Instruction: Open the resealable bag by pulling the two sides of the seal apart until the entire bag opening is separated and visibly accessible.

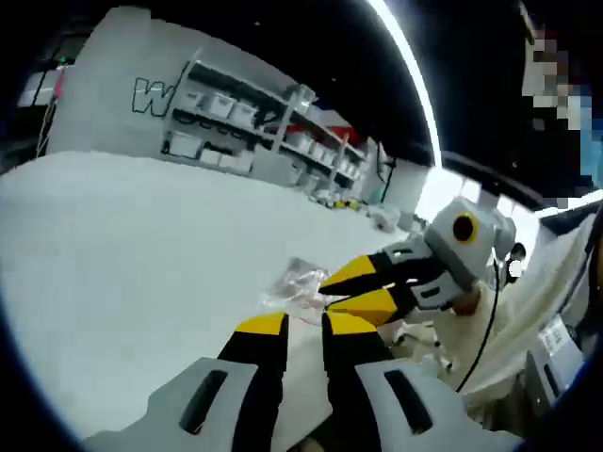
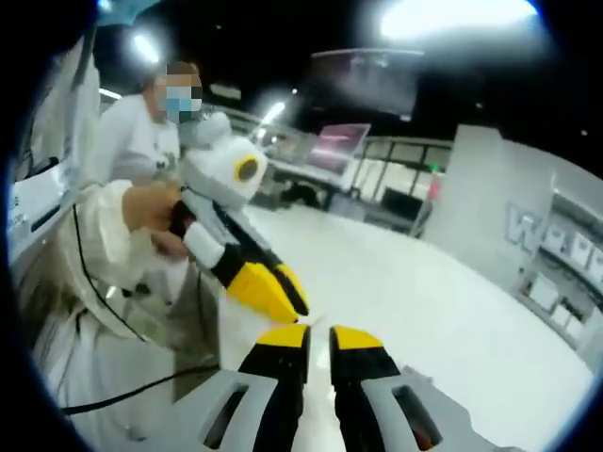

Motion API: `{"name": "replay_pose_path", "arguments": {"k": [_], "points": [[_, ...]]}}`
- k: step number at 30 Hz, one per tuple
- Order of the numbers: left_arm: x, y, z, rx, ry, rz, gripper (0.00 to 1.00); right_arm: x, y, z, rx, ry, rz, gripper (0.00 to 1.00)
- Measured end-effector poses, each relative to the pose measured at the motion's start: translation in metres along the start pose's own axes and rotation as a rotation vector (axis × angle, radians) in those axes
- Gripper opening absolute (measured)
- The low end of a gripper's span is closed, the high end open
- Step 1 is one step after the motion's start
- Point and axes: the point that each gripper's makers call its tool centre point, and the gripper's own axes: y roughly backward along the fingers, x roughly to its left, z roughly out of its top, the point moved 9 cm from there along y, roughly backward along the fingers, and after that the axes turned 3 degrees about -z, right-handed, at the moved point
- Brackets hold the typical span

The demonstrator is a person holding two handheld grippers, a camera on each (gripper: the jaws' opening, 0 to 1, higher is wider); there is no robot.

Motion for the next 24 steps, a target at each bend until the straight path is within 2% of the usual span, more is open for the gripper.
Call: {"name": "replay_pose_path", "arguments": {"k": [3, 5, 9, 13, 19, 24], "points": [[0.004, 0.000, -0.002, 0.013, 0.001, 0.029, 0.14, -0.001, -0.001, 0.005, 0.007, 0.004, 0.002, 0.05], [0.004, -0.001, -0.006, 0.030, 0.073, 0.023, 0.12, -0.001, 0.000, 0.009, 0.012, 0.011, 0.001, 0.05], [0.007, -0.007, -0.010, 0.040, 0.150, 0.027, 0.05, -0.001, 0.000, 0.014, 0.037, 0.036, -0.003, 0.05], [0.006, -0.011, -0.016, 0.054, 0.214, -0.004, 0.05, 0.000, -0.001, 0.018, 0.063, 0.052, 0.004, 0.05], [0.003, -0.011, -0.020, 0.062, 0.274, -0.021, 0.06, 0.003, -0.003, 0.015, 0.125, 0.082, 0.026, 0.05], [0.000, -0.012, -0.021, 0.050, 0.326, -0.033, 0.05, 0.004, -0.004, 0.011, 0.152, 0.079, 0.036, 0.05]]}}
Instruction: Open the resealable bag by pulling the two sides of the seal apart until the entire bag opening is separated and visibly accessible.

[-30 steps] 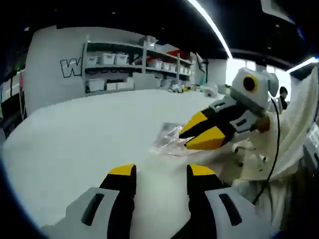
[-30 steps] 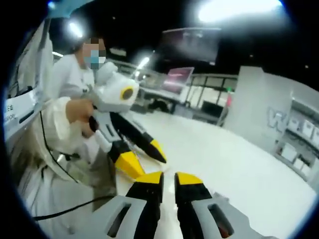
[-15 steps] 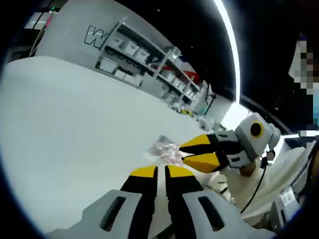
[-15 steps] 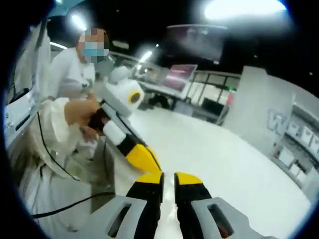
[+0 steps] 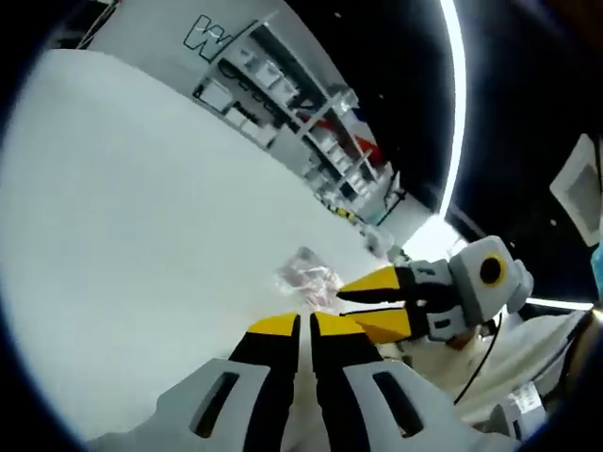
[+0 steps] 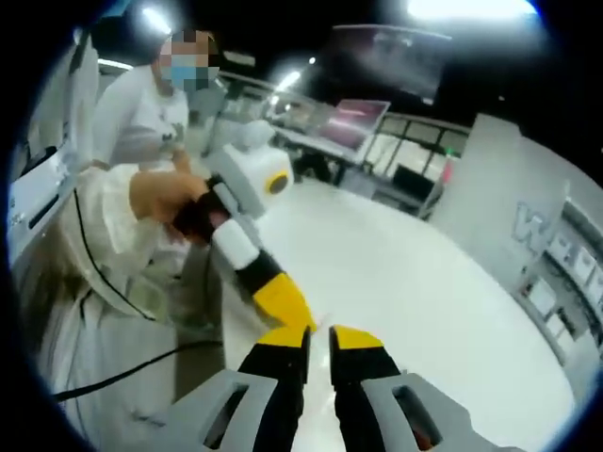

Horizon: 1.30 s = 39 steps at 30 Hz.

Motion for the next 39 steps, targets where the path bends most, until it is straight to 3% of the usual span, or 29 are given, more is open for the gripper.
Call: {"name": "replay_pose_path", "arguments": {"k": [11, 26, 39], "points": [[0.000, 0.001, -0.002, 0.003, 0.002, 0.023, 0.04, -0.002, 0.000, -0.010, 0.004, -0.041, -0.002, 0.05], [0.004, -0.002, 0.004, -0.063, -0.019, 0.060, 0.02, 0.000, 0.003, -0.016, -0.049, -0.120, -0.018, 0.06], [0.005, -0.004, 0.008, -0.077, -0.033, 0.031, 0.01, 0.006, 0.004, -0.019, -0.058, -0.149, -0.056, 0.06]]}}
